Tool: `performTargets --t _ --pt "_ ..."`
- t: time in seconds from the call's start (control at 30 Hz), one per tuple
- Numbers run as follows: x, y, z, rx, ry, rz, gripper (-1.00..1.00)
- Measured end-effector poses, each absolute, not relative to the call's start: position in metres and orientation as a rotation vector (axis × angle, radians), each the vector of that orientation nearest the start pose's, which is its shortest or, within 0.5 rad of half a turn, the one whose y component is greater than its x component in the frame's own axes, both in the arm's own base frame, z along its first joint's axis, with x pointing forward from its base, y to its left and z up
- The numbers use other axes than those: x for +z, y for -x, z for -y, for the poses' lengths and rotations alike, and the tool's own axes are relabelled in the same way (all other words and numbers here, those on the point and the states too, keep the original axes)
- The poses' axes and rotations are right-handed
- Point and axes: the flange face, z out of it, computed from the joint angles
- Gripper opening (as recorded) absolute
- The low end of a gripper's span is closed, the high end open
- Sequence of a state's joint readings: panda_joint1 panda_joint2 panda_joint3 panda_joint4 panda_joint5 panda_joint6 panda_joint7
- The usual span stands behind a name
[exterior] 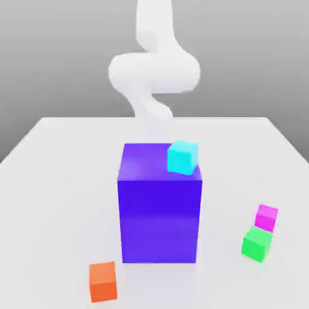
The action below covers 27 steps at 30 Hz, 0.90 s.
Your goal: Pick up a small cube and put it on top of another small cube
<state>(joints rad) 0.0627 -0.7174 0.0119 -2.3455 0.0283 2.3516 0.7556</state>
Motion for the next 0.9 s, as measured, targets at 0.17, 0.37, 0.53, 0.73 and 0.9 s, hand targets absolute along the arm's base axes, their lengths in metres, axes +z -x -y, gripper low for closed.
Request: performTargets --t 0.17,0.37,0.53,0.73,0.9 --pt "0.56 -0.415 -0.104 -0.7 2.695 -0.656 0.0" --pt "0.434 -0.407 -0.192 -0.458 2.863 -0.328 0.0" --pt "0.331 -0.363 -0.251 -0.269 2.978 -0.032 0.0" --pt "0.221 -0.275 -0.29 -0.059 3.081 0.377 0.0" --pt "0.162 -0.254 -0.289 -0.004 3.106 0.469 0.0"
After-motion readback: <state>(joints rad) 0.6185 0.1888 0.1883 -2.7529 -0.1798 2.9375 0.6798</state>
